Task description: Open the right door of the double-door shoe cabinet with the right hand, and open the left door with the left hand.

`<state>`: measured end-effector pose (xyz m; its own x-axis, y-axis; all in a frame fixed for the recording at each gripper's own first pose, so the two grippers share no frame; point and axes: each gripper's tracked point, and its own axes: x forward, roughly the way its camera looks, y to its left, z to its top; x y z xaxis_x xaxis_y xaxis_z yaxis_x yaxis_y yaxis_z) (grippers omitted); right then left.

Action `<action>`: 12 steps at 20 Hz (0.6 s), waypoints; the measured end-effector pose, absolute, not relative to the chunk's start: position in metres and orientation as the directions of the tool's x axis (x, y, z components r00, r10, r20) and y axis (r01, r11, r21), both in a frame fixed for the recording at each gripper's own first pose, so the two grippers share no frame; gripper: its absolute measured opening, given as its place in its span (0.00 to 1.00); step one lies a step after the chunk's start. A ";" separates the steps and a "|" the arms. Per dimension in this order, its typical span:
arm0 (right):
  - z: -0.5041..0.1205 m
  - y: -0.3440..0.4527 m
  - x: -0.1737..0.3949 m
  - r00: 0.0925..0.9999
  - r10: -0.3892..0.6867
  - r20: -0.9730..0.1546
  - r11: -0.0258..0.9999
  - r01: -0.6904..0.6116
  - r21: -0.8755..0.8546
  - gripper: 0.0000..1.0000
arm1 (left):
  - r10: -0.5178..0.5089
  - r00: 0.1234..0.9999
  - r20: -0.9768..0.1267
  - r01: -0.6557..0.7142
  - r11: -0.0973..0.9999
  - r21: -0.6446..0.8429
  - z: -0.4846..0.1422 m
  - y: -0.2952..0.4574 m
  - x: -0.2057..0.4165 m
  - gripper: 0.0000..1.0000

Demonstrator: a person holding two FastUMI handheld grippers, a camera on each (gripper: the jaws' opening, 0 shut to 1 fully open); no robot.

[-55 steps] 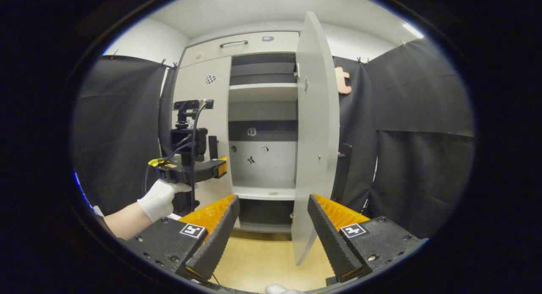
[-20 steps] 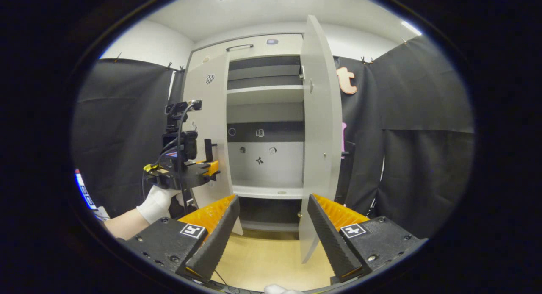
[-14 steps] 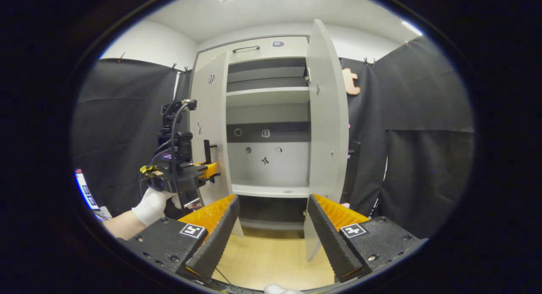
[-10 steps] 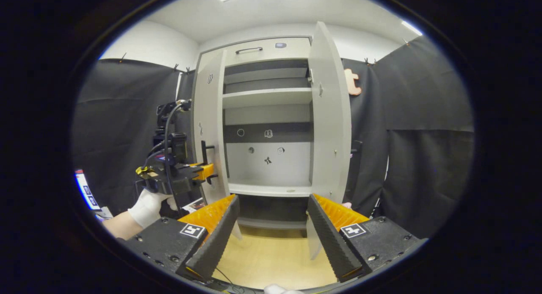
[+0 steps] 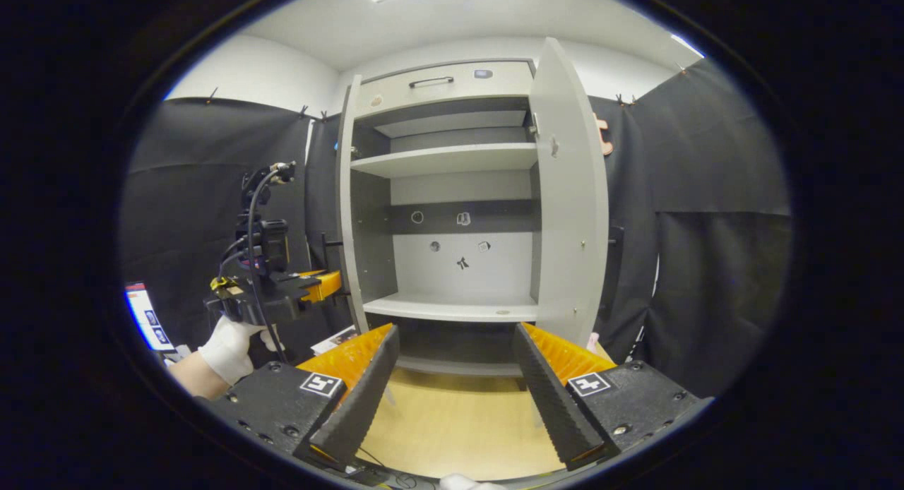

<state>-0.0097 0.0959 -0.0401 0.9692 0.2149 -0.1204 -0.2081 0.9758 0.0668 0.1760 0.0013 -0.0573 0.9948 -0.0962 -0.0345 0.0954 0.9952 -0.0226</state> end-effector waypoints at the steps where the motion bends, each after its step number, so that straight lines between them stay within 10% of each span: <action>1: -0.039 0.098 -0.010 0.968 0.218 -0.120 0.975 -0.212 0.067 0.99 | -0.091 0.995 -0.035 0.090 0.996 -0.020 -0.058 0.006 0.174 0.04; 12: -0.040 0.119 -0.010 0.959 0.258 -0.118 0.965 -0.252 0.065 0.99 | -0.003 0.999 -0.043 0.002 1.000 -0.028 -0.064 0.062 0.157 0.08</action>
<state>-0.0104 0.1189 -0.0403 0.9588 0.2584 -0.1177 -0.2522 0.9655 0.0649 0.1571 0.0625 -0.0642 0.9990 -0.0034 -0.0435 0.0022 0.9996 -0.0278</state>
